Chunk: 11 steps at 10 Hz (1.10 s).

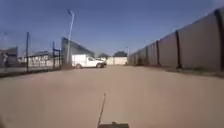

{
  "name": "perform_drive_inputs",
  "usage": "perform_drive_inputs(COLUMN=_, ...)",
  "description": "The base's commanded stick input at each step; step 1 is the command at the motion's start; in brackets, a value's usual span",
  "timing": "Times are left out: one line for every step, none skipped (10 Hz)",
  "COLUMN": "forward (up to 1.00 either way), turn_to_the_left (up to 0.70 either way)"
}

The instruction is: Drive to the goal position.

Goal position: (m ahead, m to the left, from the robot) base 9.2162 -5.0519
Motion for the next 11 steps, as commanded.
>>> perform_drive_inputs(forward=1.00, turn_to_the_left=0.00)
perform_drive_inputs(forward=1.00, turn_to_the_left=0.00)
perform_drive_inputs(forward=1.00, turn_to_the_left=0.00)
perform_drive_inputs(forward=1.00, turn_to_the_left=0.00)
perform_drive_inputs(forward=1.00, turn_to_the_left=0.00)
perform_drive_inputs(forward=1.00, turn_to_the_left=-0.10)
perform_drive_inputs(forward=1.00, turn_to_the_left=-0.27)
perform_drive_inputs(forward=1.00, turn_to_the_left=0.00)
perform_drive_inputs(forward=1.00, turn_to_the_left=0.00)
perform_drive_inputs(forward=1.00, turn_to_the_left=0.00)
perform_drive_inputs(forward=1.00, turn_to_the_left=0.00)
